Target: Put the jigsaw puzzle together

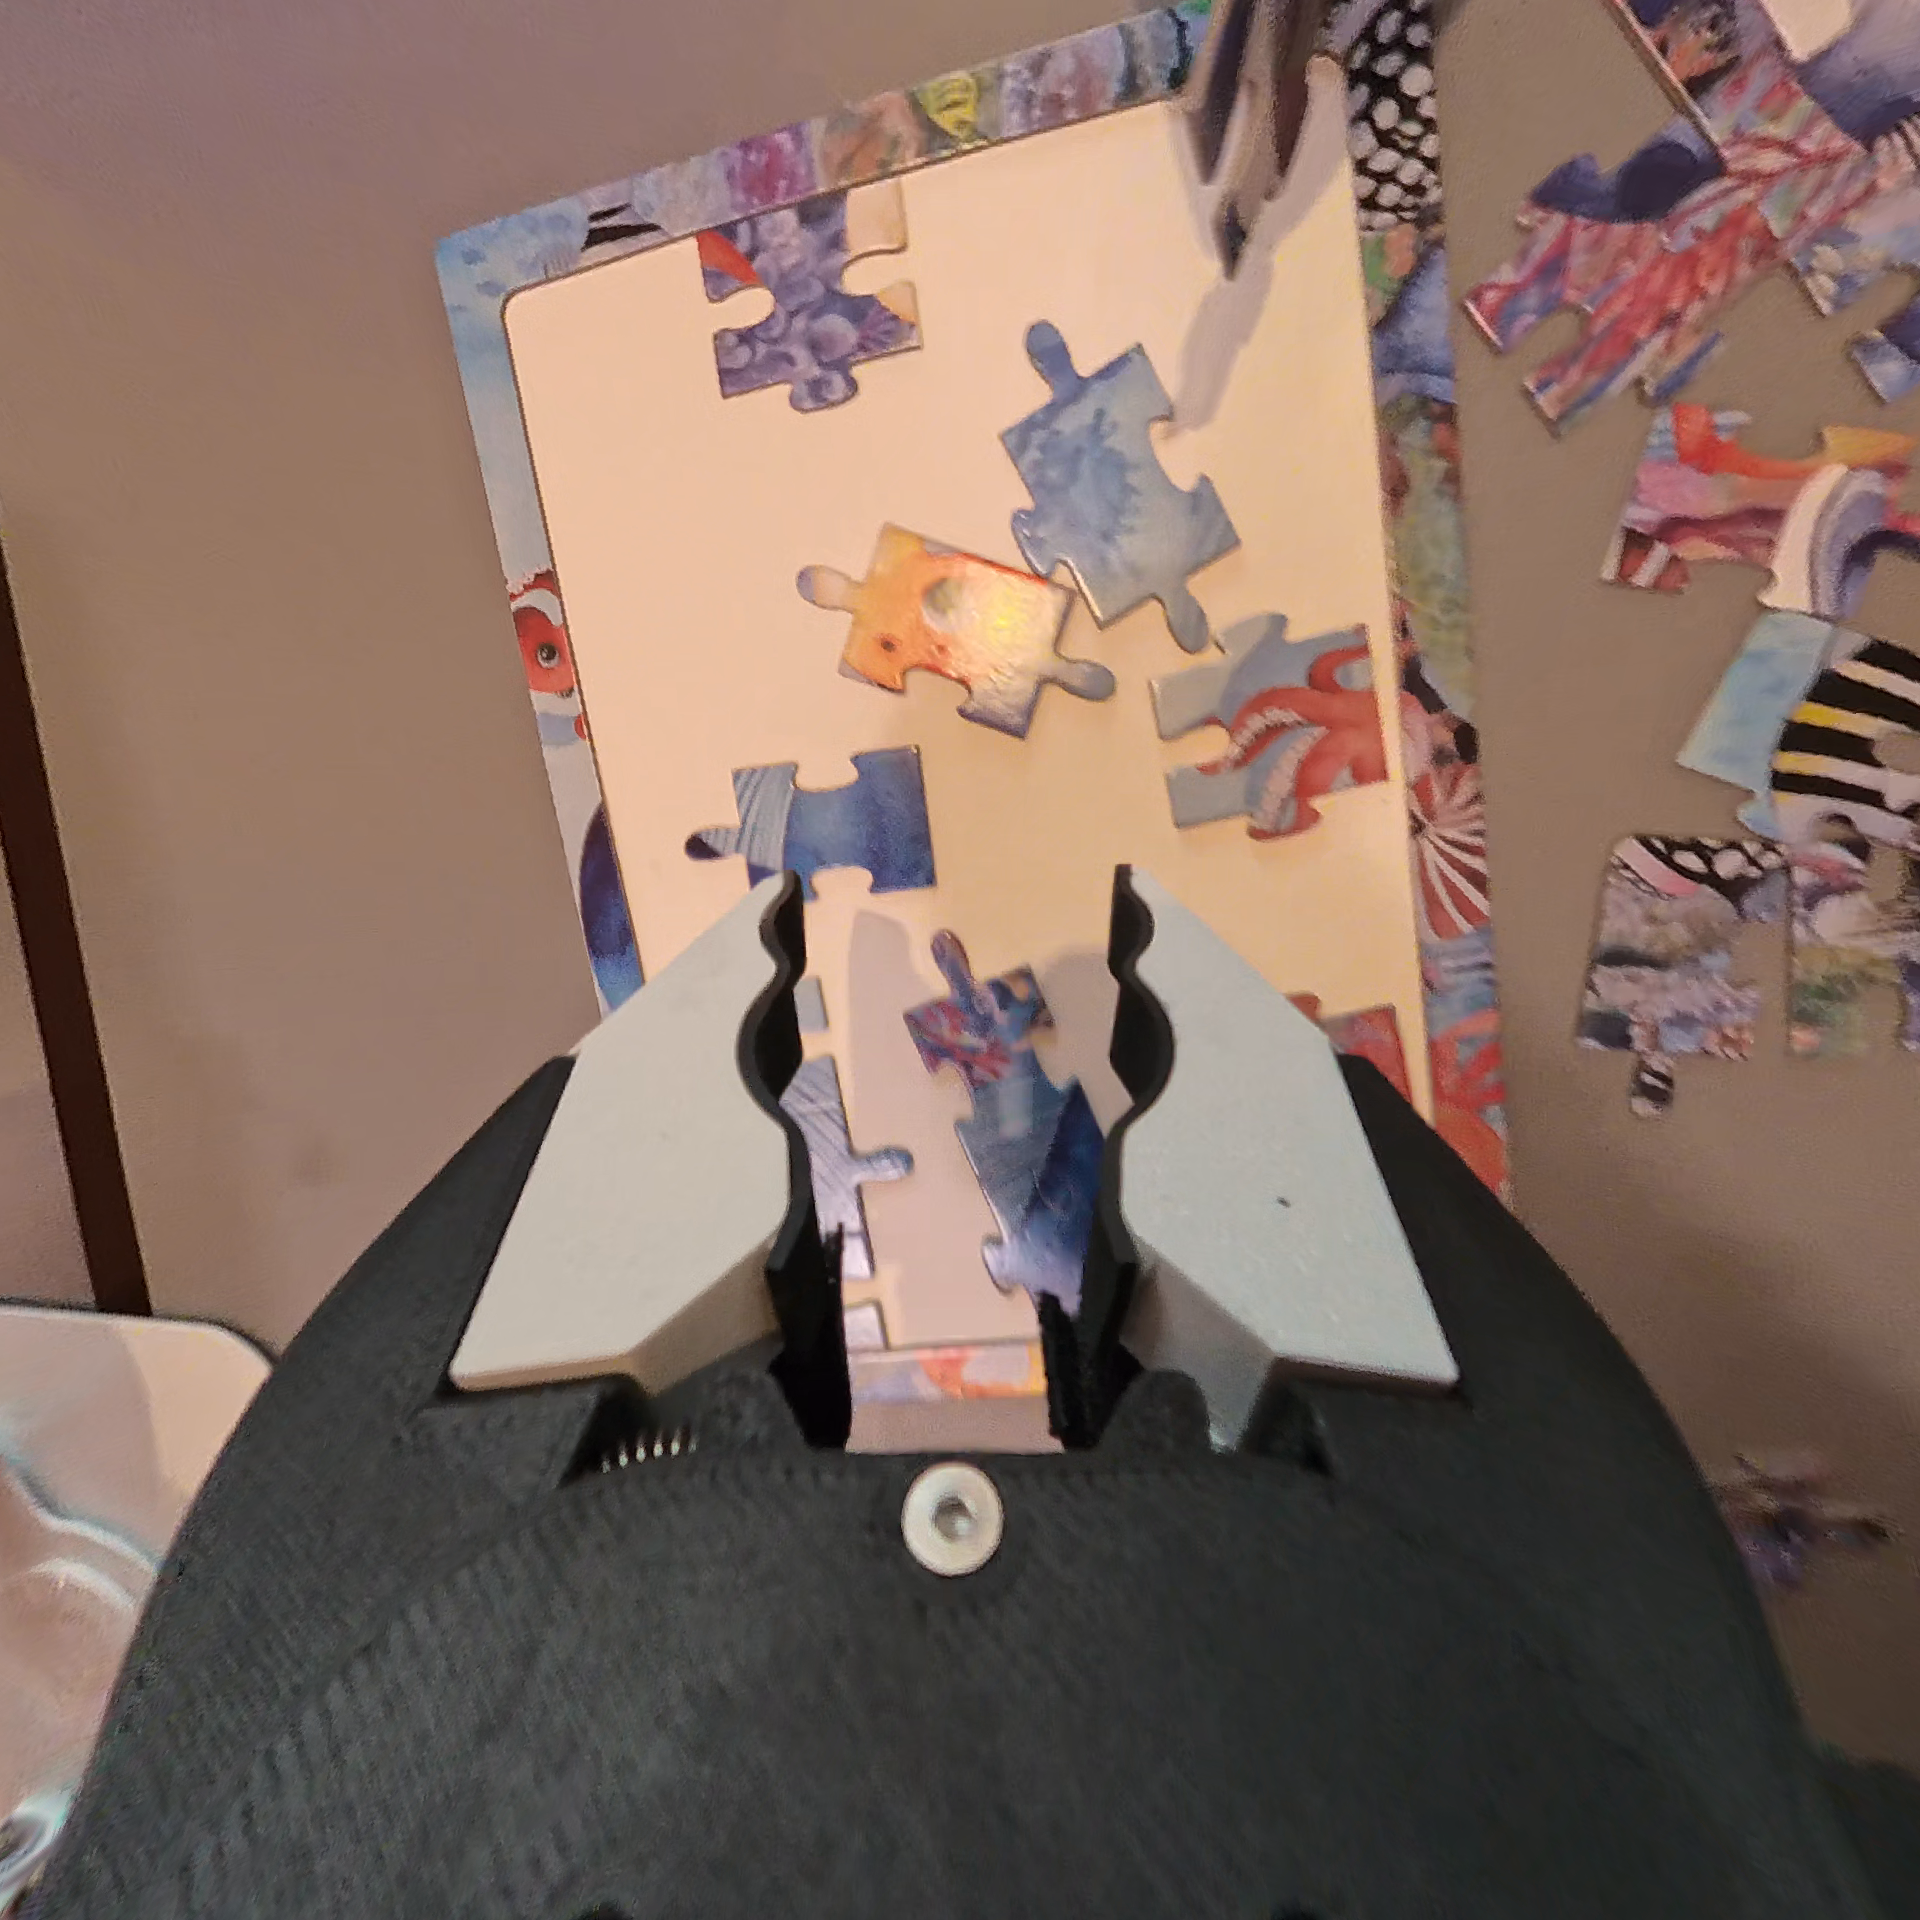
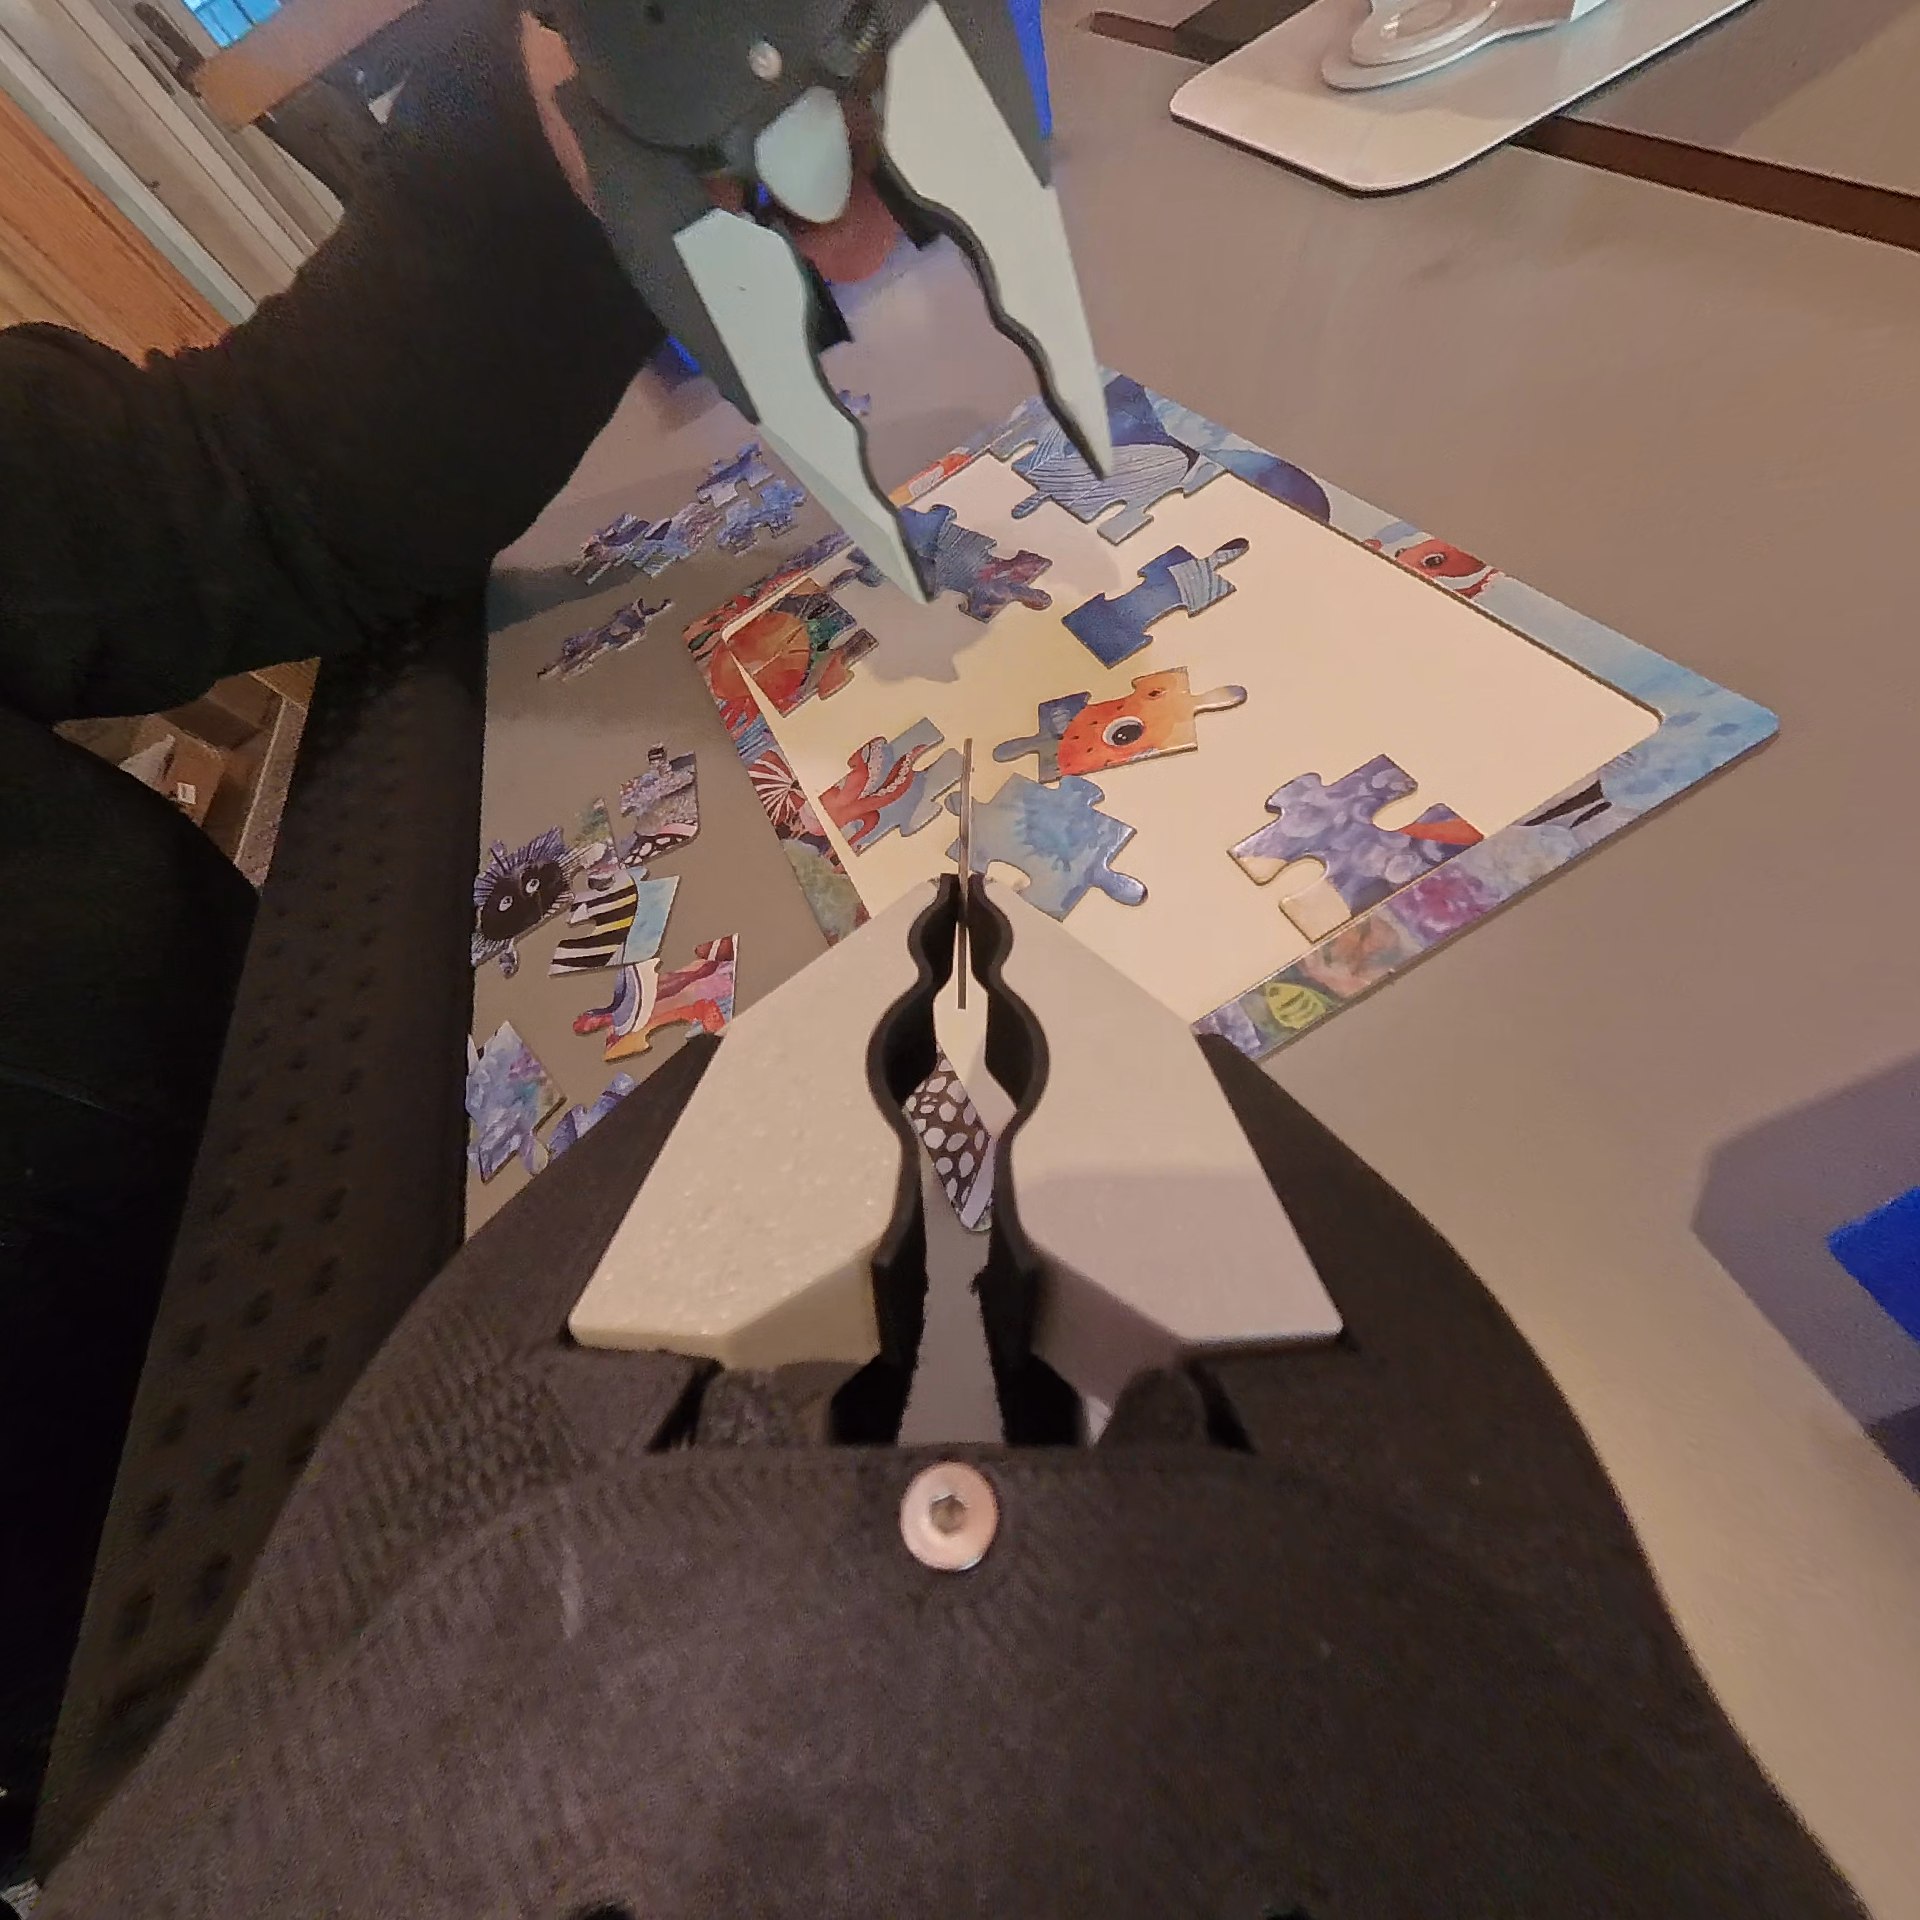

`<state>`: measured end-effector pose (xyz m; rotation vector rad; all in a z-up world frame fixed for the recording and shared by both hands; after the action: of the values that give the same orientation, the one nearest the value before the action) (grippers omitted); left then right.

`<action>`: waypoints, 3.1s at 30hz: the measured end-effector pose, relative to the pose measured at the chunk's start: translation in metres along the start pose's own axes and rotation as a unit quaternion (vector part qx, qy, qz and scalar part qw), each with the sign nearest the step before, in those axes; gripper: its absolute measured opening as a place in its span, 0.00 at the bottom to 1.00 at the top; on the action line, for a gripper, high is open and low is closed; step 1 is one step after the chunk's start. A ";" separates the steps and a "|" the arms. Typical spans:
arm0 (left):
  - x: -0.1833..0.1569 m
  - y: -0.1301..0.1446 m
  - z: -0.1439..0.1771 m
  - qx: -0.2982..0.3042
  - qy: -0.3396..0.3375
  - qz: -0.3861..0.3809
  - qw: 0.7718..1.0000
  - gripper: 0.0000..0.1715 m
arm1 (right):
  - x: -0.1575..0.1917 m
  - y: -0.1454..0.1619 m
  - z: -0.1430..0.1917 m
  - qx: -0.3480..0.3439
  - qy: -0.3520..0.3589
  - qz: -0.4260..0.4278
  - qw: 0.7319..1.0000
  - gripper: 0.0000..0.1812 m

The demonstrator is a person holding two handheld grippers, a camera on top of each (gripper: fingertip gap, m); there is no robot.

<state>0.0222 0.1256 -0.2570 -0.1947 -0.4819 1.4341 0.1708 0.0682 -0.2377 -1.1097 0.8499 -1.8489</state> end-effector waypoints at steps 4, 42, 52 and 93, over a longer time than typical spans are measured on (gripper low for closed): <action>-0.016 0.024 0.023 0.026 0.010 0.020 0.999 0.31 | 0.000 0.000 0.000 0.000 0.001 0.000 1.000 0.00; -0.114 0.106 0.037 -0.002 0.007 0.056 0.998 0.37 | 0.013 0.047 0.017 0.097 -0.026 -0.100 0.990 0.00; -0.134 0.077 0.035 -0.039 0.016 0.018 0.999 0.37 | 0.058 0.034 -0.011 0.153 0.050 0.015 0.987 0.18; -0.149 0.005 0.034 -0.198 0.097 0.140 0.965 0.32 | 0.129 0.030 -0.107 0.130 0.303 0.259 0.908 0.24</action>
<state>-0.0060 -0.0250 -0.2583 -0.7417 -0.5923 1.5611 0.0436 -0.0441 -0.2563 -0.0911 1.0715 -1.7758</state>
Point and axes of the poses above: each gripper's, where its closed fingertips meet, z back along the fingers, y out of its underside, x = y × z across the jaws, the point moved 2 cm from there along z, back along the fingers, and after that the axes turned 4 degrees about -y, right-handed, at the moved point
